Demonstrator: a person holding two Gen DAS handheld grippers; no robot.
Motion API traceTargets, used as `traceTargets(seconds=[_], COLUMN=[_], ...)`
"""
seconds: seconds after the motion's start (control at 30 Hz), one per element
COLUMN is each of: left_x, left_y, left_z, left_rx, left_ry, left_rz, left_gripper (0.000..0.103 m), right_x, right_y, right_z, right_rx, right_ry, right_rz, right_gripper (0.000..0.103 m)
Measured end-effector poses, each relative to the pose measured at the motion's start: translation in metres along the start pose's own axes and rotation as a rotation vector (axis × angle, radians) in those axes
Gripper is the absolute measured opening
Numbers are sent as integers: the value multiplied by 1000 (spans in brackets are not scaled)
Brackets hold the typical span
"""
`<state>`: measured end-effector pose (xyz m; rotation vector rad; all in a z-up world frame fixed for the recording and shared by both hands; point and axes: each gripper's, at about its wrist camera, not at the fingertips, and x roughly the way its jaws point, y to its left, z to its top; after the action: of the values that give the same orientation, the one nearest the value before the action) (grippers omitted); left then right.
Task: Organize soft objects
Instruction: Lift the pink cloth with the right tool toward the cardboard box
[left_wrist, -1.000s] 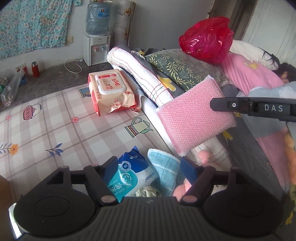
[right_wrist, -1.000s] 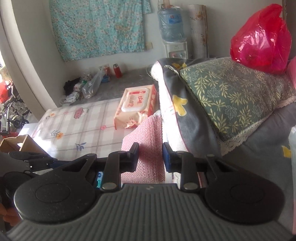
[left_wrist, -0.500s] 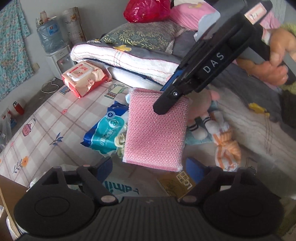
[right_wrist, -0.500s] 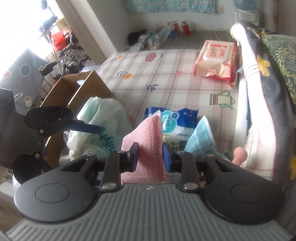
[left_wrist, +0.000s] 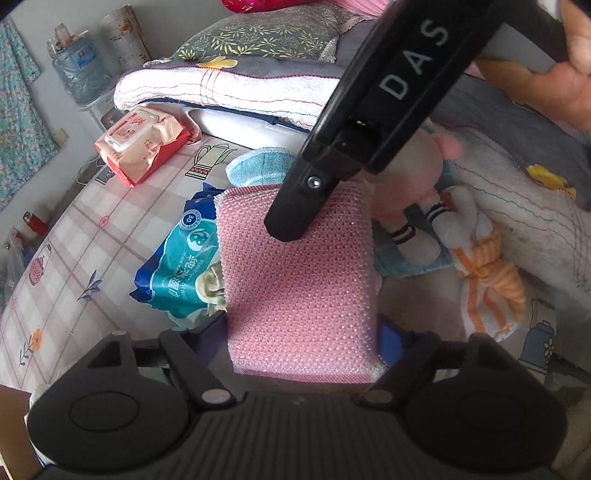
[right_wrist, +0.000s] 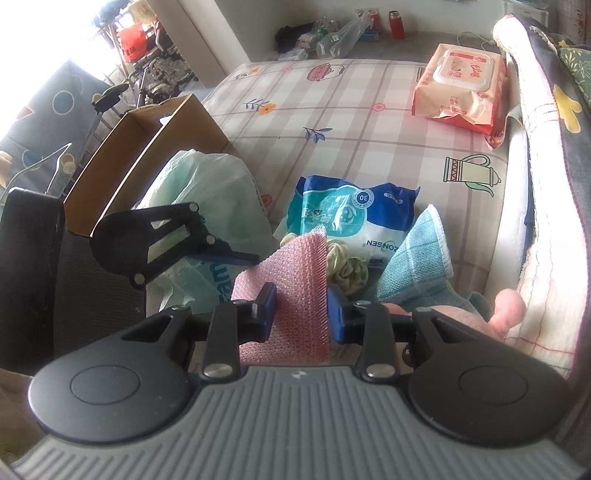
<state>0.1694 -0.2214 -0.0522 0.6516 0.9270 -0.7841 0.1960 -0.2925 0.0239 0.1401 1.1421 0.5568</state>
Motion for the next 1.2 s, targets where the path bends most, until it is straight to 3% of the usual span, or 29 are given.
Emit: traceTargets(seconds=[0.13,0.23,0.37,0.57,0.67,0.8,1.0,1.2], left_x=[0,-3,-8,-18,-25,-49,-98,-141], left_y=[16,30,39,36,38,48,78,126], left_z=[2,2,-1,-3,-7,-12,-35,-88], left_rx=[-124,-234,-323,-337,-357,-385,-451,-569], left_ry=[0,-2,-24,-56,-61,-82,-116,-132], left_rz=[-26,-61,-83,-58,-50,-24,76,208], left_gripper=[81,81,81,80,80,80,80,80], right_x=[-5,-18,-37,-12,-3,-6,-15,11], right_y=[0,-4,-11,-9,-9,3,45,105], right_z=[-6,-13,-40,-69,-72,-63,-30,25], right_rx=[61,190,384,534,571,555,444,311], right_ry=[-72,-167,-302,-275,-282,-302,-341,-316], right_rz=[-23,-96,-61,14,64,107,141,221], right_gripper=[30,48,52,53,45,27,25,25])
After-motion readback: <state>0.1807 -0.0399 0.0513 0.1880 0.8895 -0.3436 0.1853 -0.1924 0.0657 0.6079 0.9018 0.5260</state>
